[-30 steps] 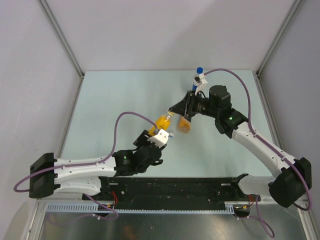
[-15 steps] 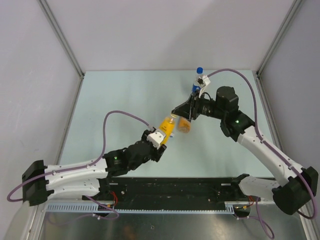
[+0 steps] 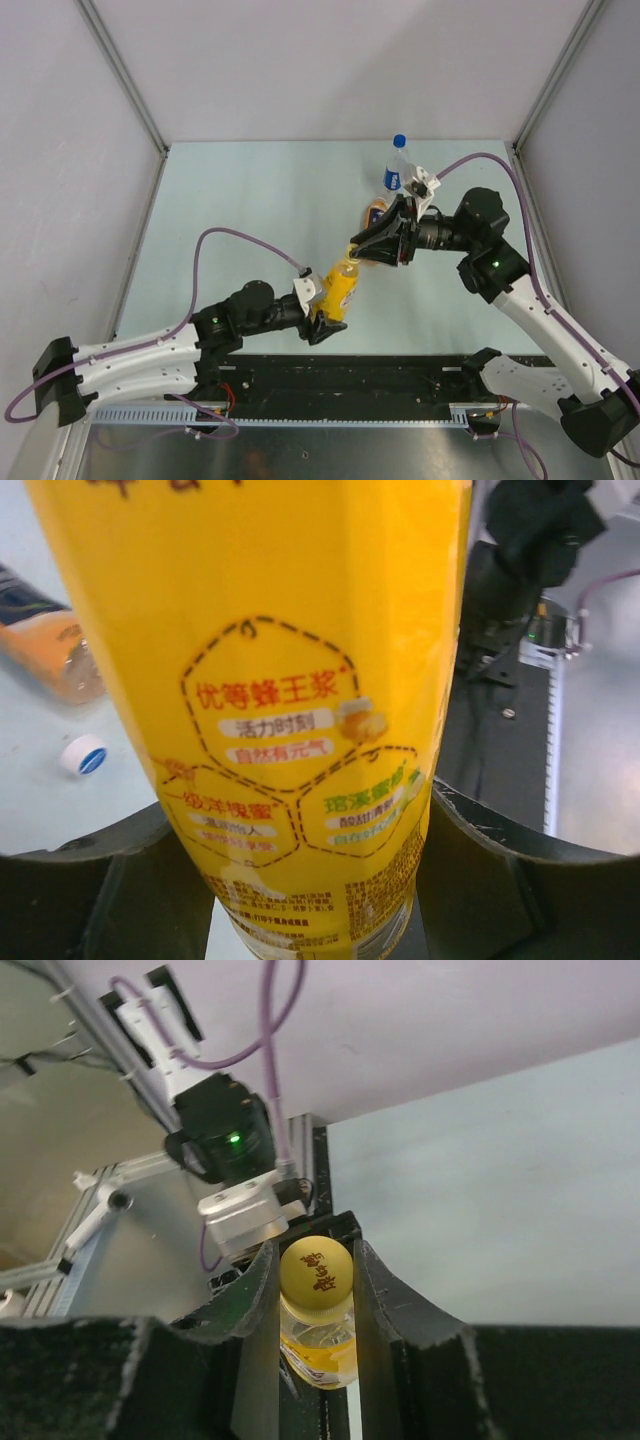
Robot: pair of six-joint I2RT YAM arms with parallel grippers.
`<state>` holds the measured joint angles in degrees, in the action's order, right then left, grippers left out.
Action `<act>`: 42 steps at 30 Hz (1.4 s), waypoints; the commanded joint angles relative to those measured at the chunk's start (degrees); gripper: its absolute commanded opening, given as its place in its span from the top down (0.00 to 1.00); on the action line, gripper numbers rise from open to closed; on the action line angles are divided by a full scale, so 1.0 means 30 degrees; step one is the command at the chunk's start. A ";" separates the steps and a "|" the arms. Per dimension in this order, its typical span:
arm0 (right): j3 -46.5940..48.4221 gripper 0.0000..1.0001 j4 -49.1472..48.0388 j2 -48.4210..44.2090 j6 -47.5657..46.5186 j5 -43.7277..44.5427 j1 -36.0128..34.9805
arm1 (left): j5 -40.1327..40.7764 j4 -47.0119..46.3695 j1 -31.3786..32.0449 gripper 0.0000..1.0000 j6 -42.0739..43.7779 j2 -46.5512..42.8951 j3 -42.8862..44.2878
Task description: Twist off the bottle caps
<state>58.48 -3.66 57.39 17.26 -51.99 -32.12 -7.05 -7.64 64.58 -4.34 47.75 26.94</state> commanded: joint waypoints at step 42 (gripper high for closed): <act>-0.0889 0.03 -0.3812 -0.2682 0.0440 -0.1013 0.1253 | -0.6639 -0.0532 0.0271 1.00 0.2921 0.0249 0.0237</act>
<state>55.13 -10.81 51.64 17.87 -59.27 -28.73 -27.77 -9.61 64.82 0.36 49.69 27.11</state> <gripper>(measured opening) 0.938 0.683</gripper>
